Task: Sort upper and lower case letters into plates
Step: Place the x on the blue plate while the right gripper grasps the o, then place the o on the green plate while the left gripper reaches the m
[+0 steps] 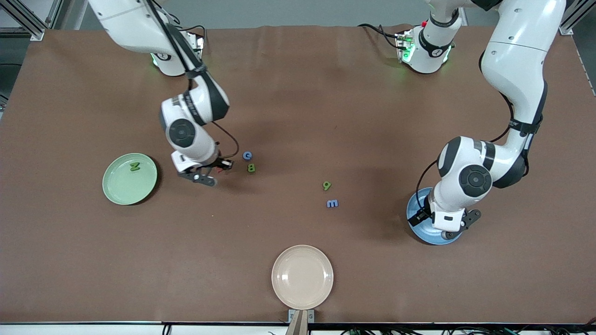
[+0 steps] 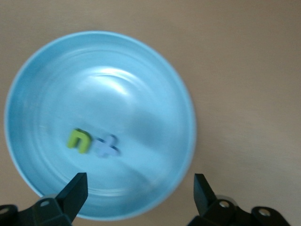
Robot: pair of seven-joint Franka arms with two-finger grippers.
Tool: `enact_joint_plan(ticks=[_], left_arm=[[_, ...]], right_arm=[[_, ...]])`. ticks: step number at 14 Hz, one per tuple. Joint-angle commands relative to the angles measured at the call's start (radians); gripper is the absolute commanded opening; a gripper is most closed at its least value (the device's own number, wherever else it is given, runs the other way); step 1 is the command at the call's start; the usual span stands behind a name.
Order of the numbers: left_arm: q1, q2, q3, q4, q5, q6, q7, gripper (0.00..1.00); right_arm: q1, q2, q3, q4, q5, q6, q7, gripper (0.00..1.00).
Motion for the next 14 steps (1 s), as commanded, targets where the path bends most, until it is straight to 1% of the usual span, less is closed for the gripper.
enact_joint_plan(ticks=[1, 3, 5, 7, 9, 10, 12, 14], left_arm=[[-0.09, 0.034, 0.004, 0.085, 0.0, -0.027, -0.098, 1.0], [-0.141, 0.094, 0.003, 0.151, -0.001, -0.027, -0.187, 1.0], [-0.203, 0.149, 0.004, 0.223, -0.001, -0.027, -0.288, 1.0], [-0.251, 0.162, 0.004, 0.233, 0.0, -0.025, -0.333, 1.0], [-0.291, 0.166, 0.006, 0.234, 0.011, -0.025, -0.312, 0.99], [-0.312, 0.174, 0.006, 0.253, 0.011, -0.025, -0.272, 0.97], [-0.358, 0.199, 0.006, 0.274, 0.011, -0.019, -0.175, 0.94], [-0.408, 0.235, 0.015, 0.317, 0.012, -0.019, -0.117, 0.89]], right_arm=[[-0.123, -0.066, 0.011, -0.036, -0.012, -0.034, -0.192, 0.22], [-0.21, -0.066, 0.011, -0.04, -0.012, -0.035, -0.325, 0.22], [-0.311, -0.063, 0.011, -0.04, -0.012, -0.031, -0.522, 0.22], [-0.379, -0.063, 0.011, -0.053, -0.012, -0.028, -0.654, 0.22], [-0.434, -0.06, 0.011, -0.068, -0.012, -0.006, -0.738, 0.22], [-0.453, -0.059, 0.009, -0.082, -0.014, 0.008, -0.778, 0.22], [-0.478, -0.054, 0.009, -0.093, -0.06, 0.026, -0.8, 0.23], [-0.496, -0.049, 0.011, -0.1, -0.103, 0.057, -0.8, 0.23]])
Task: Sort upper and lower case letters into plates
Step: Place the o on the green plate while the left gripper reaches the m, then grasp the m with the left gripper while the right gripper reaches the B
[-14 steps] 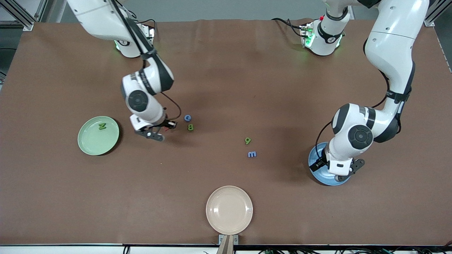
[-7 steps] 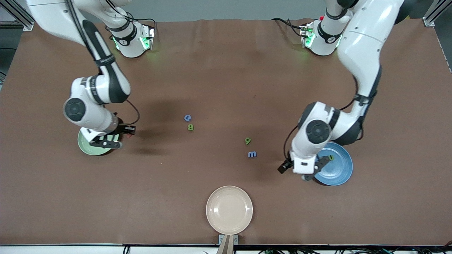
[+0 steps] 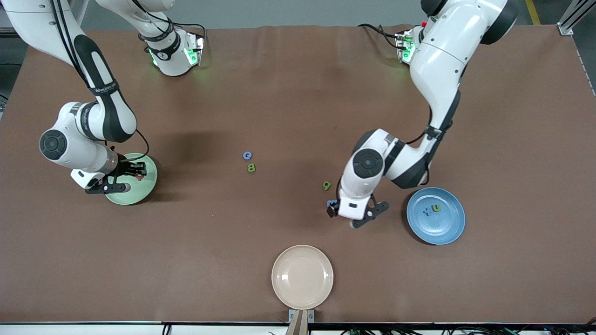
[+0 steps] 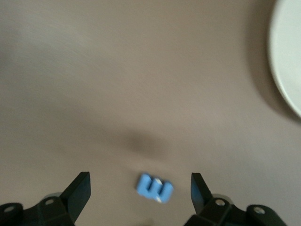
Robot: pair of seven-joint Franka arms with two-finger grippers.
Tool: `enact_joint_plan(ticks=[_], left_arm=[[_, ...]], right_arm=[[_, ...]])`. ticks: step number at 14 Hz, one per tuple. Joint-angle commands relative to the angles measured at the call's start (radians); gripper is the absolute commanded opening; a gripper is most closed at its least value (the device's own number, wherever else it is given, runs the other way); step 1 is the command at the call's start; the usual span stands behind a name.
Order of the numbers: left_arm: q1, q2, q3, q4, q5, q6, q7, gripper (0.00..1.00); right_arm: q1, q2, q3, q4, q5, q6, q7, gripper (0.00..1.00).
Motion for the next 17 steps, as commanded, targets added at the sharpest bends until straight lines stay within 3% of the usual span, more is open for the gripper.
enact_joint_plan(ticks=[1, 6, 12, 13, 14, 15, 17], left_arm=[[-0.06, 0.067, 0.016, 0.087, 0.012, -0.009, 0.1, 0.86], [-0.052, 0.081, 0.018, 0.096, 0.011, -0.011, 0.323, 0.82], [-0.054, 0.094, 0.019, 0.089, 0.001, -0.011, 0.328, 0.78], [-0.052, 0.095, 0.019, 0.089, 0.0, -0.011, 0.326, 0.75], [-0.051, 0.101, 0.019, 0.089, 0.0, -0.011, 0.326, 0.73], [-0.051, 0.104, 0.019, 0.089, 0.0, -0.011, 0.326, 0.69], [-0.051, 0.112, 0.019, 0.089, 0.0, -0.009, 0.324, 0.57]], right_arm=[[-0.031, -0.002, 0.019, -0.038, -0.041, 0.065, -0.009, 0.24], [-0.037, 0.057, 0.021, -0.047, -0.041, 0.118, -0.006, 0.26], [-0.037, 0.078, 0.019, -0.046, -0.039, 0.135, -0.008, 0.3], [-0.037, 0.076, 0.019, -0.046, -0.039, 0.133, -0.008, 0.42], [-0.037, 0.075, 0.021, -0.046, -0.039, 0.124, -0.008, 0.76], [-0.037, 0.064, 0.021, -0.046, -0.039, 0.116, -0.006, 1.0], [-0.028, 0.012, 0.022, -0.027, -0.039, 0.023, 0.001, 1.0]])
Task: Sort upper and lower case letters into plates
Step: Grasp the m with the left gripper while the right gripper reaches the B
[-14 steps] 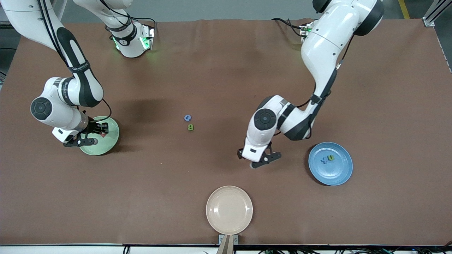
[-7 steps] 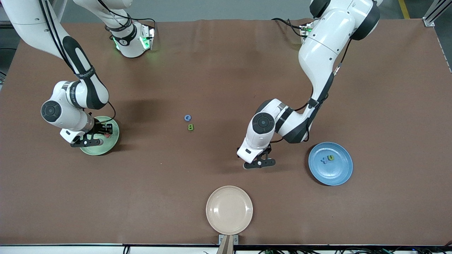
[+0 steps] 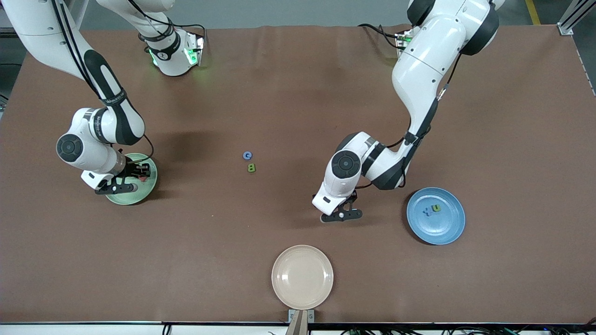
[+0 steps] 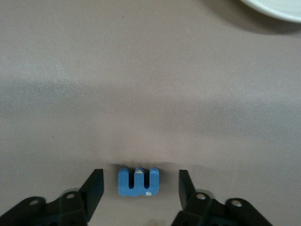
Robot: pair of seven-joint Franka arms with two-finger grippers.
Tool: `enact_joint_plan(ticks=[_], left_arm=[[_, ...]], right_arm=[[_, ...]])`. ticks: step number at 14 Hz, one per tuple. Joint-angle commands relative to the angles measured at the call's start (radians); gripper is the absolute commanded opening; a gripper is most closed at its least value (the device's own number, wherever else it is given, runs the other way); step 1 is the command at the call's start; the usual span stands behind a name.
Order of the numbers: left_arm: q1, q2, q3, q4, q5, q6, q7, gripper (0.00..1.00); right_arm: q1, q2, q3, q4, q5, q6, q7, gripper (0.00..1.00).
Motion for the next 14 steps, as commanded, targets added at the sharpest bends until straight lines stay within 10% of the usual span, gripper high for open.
enact_joint_plan(ticks=[1, 3, 8, 14], left_arm=[[-0.002, 0.018, 0.001, 0.021, -0.001, -0.009, 0.001, 0.55], [0.0, 0.019, 0.001, 0.021, -0.001, -0.009, 0.001, 0.52], [0.011, 0.018, 0.001, 0.021, -0.002, -0.009, 0.001, 0.07], [0.129, -0.091, 0.003, 0.014, 0.018, -0.116, 0.024, 0.02]], right_arm=[[-0.004, -0.093, 0.023, 0.017, -0.011, -0.133, 0.008, 1.0], [0.048, -0.134, 0.028, 0.045, -0.002, -0.201, 0.046, 1.0], [0.264, -0.173, 0.026, 0.08, -0.002, -0.232, 0.141, 1.0], [0.489, -0.116, 0.028, 0.17, 0.048, -0.22, 0.259, 1.0]])
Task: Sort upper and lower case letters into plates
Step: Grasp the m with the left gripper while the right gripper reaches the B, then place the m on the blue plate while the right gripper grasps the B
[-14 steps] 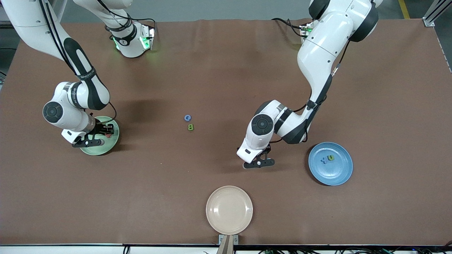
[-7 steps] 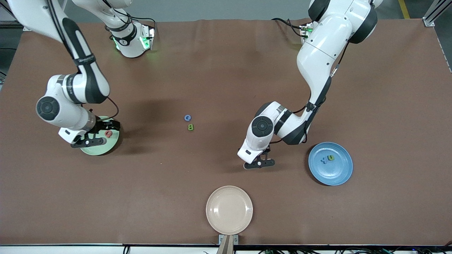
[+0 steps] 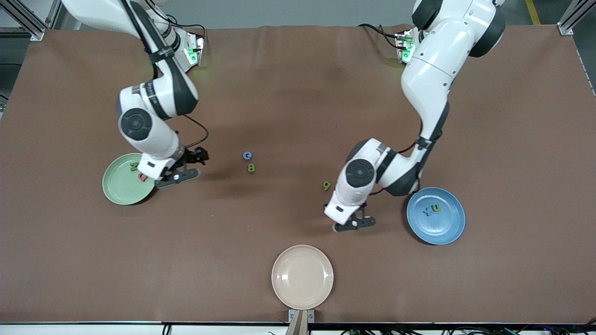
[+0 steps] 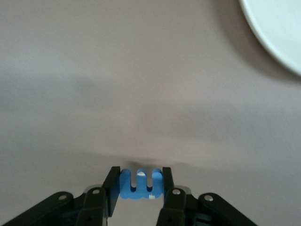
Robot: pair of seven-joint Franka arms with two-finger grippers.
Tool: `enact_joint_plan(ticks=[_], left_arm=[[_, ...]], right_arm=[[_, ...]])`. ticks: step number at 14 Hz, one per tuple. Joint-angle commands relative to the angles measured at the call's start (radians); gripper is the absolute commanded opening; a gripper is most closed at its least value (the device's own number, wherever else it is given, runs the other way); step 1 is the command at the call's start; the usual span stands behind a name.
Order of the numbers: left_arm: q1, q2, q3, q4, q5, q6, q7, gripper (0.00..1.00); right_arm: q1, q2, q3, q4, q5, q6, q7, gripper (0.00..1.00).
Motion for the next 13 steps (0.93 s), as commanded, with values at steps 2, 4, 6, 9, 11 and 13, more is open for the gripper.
enact_joint_plan(ticks=[2, 4, 6, 9, 11, 13], left_arm=[[0.106, -0.111, -0.004, -0.03, 0.017, -0.098, 0.077, 0.02], [0.178, -0.151, -0.004, -0.055, 0.017, -0.164, 0.184, 0.02], [0.262, -0.178, -0.01, -0.088, 0.016, -0.207, 0.294, 0.02], [0.354, -0.192, -0.01, -0.147, 0.017, -0.218, 0.348, 0.02], [0.405, -0.183, -0.01, -0.151, 0.017, -0.215, 0.394, 0.03], [0.444, -0.166, -0.01, -0.15, 0.016, -0.202, 0.408, 0.07]], right_arm=[[0.121, 0.071, -0.01, 0.067, 0.03, 0.032, 0.04, 1.0], [0.16, 0.12, -0.01, 0.069, 0.03, 0.11, 0.091, 0.99], [0.191, 0.167, -0.01, 0.069, 0.03, 0.172, 0.109, 0.96], [0.214, 0.203, -0.01, 0.069, 0.031, 0.191, 0.113, 0.75], [0.215, 0.219, -0.008, 0.069, 0.031, 0.209, 0.114, 0.74], [0.232, 0.235, -0.008, 0.07, 0.075, 0.218, 0.132, 0.74]])
